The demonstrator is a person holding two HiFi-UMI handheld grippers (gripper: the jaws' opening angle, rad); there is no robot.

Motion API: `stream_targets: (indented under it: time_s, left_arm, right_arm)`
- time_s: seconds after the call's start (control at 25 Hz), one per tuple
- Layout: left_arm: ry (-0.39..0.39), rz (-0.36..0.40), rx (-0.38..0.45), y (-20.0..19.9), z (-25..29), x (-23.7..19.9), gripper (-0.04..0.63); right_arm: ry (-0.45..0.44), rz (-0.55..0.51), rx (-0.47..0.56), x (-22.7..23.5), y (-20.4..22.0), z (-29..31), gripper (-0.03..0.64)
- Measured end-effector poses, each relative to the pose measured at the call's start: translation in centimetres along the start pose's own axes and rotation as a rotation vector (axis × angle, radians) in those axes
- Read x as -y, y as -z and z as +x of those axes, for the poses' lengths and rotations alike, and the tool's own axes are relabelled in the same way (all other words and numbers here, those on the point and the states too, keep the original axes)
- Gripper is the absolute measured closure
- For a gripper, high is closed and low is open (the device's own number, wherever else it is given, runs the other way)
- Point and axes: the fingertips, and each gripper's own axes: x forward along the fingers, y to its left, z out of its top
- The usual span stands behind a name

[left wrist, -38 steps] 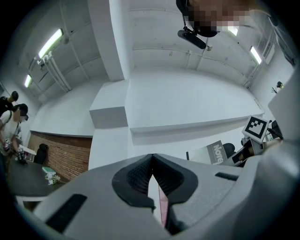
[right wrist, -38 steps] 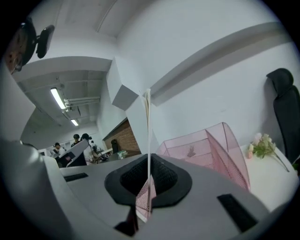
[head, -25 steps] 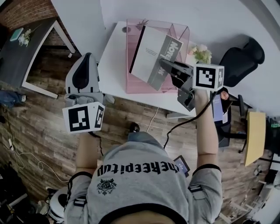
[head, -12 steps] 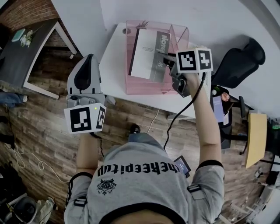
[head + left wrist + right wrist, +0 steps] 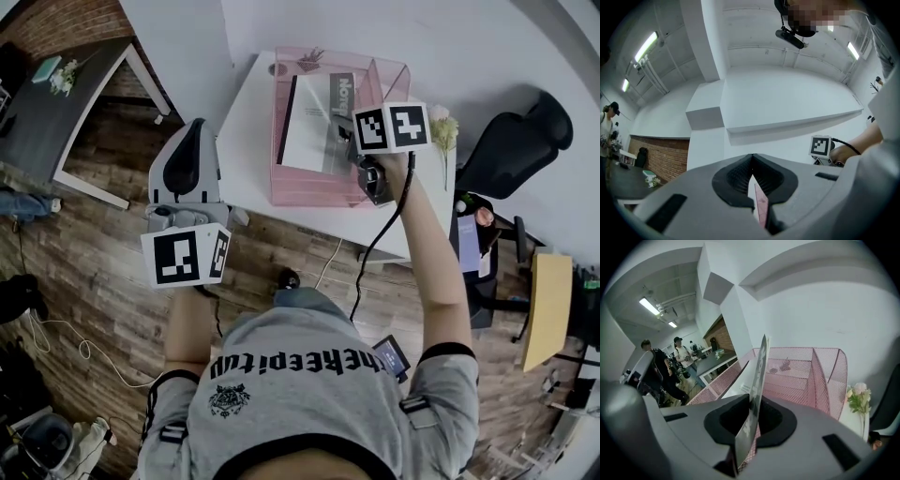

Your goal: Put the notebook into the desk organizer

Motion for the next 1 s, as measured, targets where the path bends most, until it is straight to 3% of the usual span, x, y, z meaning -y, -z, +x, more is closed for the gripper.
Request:
stream_targets:
  time_s: [0.68,1.0]
  left_arm:
    - [-0.057,0.021,-0.01,0.5,0.0,-0.8,0.592]
    - [-0.054,0.022,-0.007,0.9,0.7,-0.3,0.591]
  right_arm:
    - [0.07,-0.115,-0.054,0.8,0.2,3.0,0.538]
    - [0.119,-0.154,-0.001,1.5,-0.4,3.1,0.466]
